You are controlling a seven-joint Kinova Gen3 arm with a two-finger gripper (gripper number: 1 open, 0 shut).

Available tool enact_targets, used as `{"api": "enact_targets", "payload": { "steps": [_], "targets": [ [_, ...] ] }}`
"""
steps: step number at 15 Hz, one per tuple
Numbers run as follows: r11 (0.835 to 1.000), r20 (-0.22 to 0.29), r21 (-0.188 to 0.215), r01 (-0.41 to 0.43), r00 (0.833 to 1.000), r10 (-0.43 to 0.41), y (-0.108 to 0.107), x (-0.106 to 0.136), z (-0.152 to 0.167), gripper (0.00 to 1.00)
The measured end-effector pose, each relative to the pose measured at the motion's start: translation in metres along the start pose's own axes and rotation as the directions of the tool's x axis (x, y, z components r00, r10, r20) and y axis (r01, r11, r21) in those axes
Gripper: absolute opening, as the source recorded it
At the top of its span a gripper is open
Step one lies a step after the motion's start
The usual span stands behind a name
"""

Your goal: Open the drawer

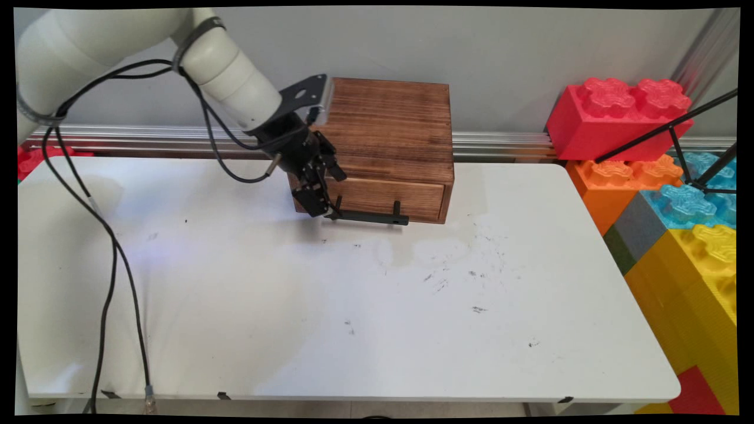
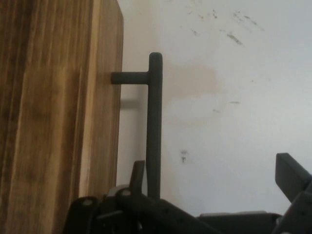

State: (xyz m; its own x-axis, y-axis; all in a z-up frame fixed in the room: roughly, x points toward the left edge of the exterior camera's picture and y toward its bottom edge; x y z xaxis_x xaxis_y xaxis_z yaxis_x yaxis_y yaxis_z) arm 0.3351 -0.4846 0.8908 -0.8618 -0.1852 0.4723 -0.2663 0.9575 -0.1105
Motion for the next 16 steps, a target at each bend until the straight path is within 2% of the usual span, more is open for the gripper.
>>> {"api": "enact_targets", "payload": {
  "steps": [9,16],
  "targets": [
    [0.999,0.067,-0.013,-0.037,0.997,0.038,-0.008,0.023,0.037,1.00],
    [0.999,0.115,-0.022,-0.038,0.993,0.041,-0.011,0.031,0.064,1.00]
  ]
}}
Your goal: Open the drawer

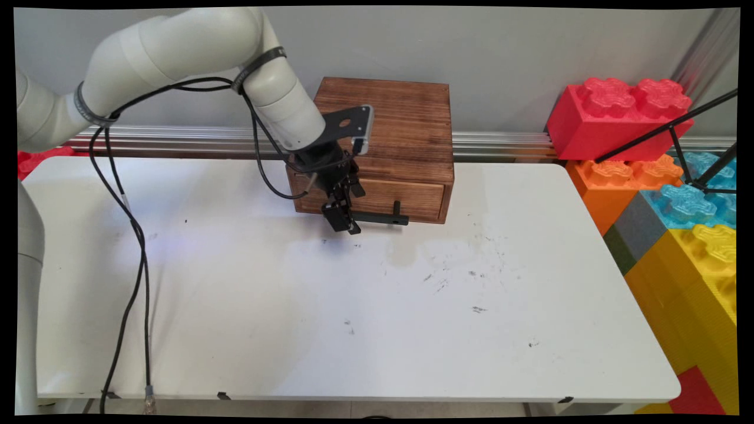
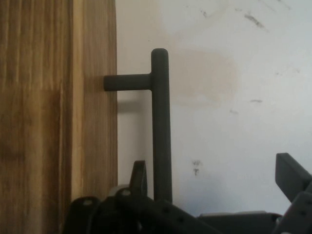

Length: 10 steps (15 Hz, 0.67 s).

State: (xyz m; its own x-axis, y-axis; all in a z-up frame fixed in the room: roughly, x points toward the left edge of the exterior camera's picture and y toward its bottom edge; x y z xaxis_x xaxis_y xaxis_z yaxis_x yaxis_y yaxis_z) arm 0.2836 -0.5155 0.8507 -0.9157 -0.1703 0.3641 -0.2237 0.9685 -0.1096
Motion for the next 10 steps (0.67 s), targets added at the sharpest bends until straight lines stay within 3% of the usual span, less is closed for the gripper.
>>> {"api": "enact_targets", "payload": {
  "steps": [10],
  "targets": [
    [1.000,0.026,-0.006,-0.026,0.999,0.026,-0.004,0.005,0.037,1.00]
  ]
}}
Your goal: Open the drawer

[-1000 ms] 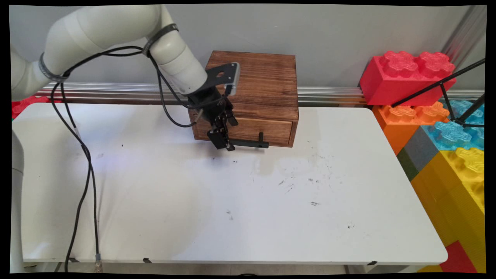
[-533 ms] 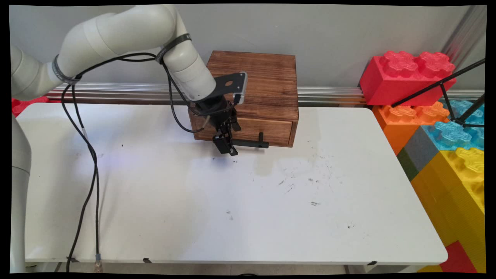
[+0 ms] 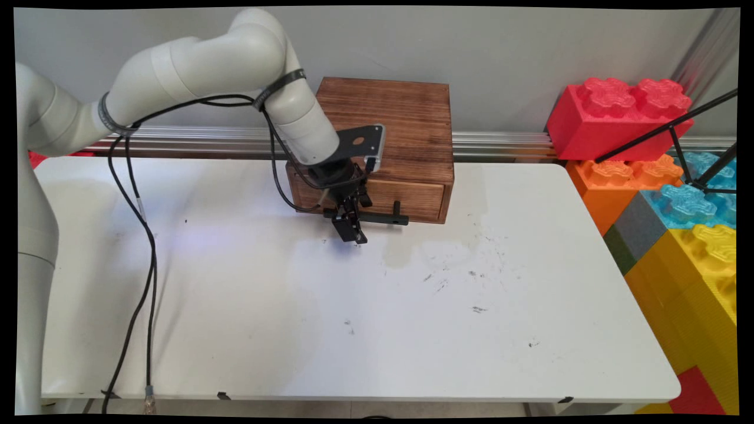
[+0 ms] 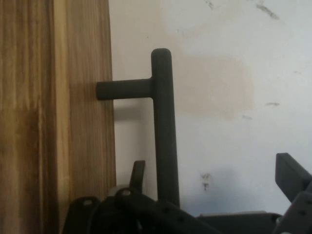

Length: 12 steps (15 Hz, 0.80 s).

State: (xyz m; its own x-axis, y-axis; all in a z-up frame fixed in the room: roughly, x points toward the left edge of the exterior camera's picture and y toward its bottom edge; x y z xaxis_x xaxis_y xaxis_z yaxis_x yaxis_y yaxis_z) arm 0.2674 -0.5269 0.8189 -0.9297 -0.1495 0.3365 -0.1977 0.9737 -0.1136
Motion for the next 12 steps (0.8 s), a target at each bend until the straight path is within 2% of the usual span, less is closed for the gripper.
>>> {"api": "enact_targets", "payload": {
  "steps": [12],
  "targets": [
    [0.999,0.010,-0.003,-0.032,0.999,0.033,0.000,-0.004,0.029,1.00]
  ]
}}
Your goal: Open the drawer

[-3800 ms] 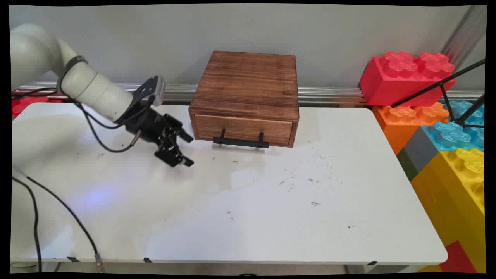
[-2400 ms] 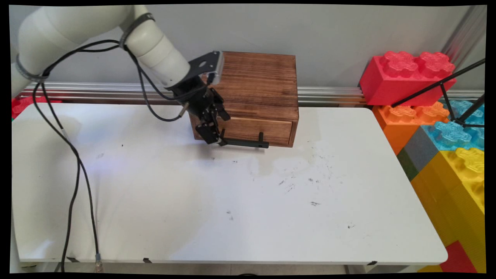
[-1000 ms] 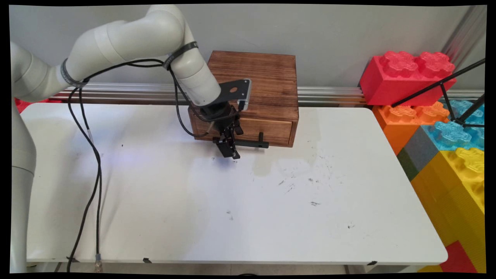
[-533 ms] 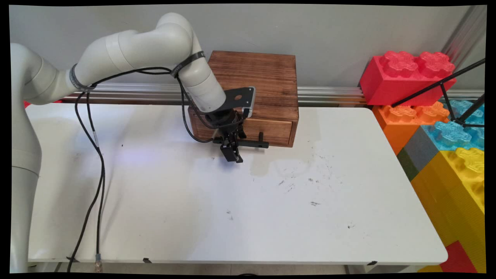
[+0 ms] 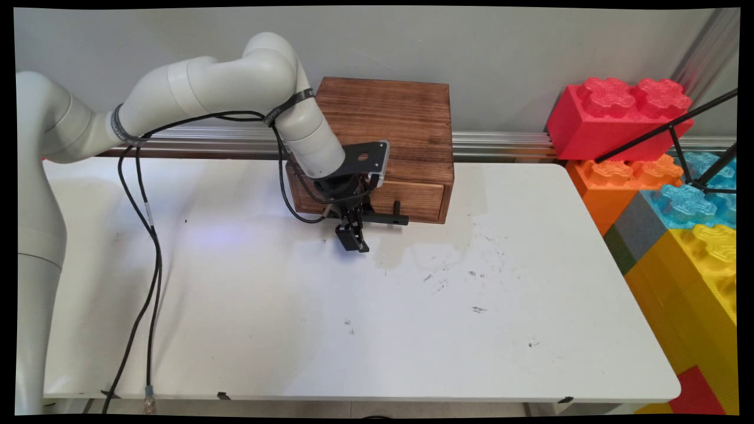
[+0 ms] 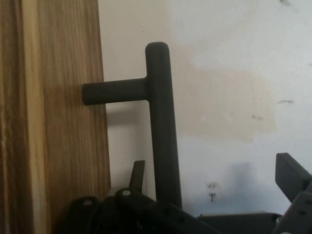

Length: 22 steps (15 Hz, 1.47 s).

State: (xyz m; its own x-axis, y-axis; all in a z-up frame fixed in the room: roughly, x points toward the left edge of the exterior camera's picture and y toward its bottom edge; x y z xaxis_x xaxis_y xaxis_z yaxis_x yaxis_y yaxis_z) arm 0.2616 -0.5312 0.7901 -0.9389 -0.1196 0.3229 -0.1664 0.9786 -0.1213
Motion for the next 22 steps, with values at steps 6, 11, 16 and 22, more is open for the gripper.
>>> {"api": "enact_targets", "payload": {
  "steps": [6,11,16,22],
  "targets": [
    [1.000,-0.009,-0.016,0.007,1.000,-0.007,0.008,-0.004,0.002,1.00],
    [0.998,-0.025,-0.048,0.032,0.999,-0.034,0.024,-0.007,0.003,1.00],
    [0.996,-0.038,-0.074,0.049,0.998,-0.052,0.042,-0.008,-0.001,1.00],
    [0.993,-0.053,-0.102,0.066,0.996,-0.071,0.068,-0.010,-0.011,1.00]
  ]
}}
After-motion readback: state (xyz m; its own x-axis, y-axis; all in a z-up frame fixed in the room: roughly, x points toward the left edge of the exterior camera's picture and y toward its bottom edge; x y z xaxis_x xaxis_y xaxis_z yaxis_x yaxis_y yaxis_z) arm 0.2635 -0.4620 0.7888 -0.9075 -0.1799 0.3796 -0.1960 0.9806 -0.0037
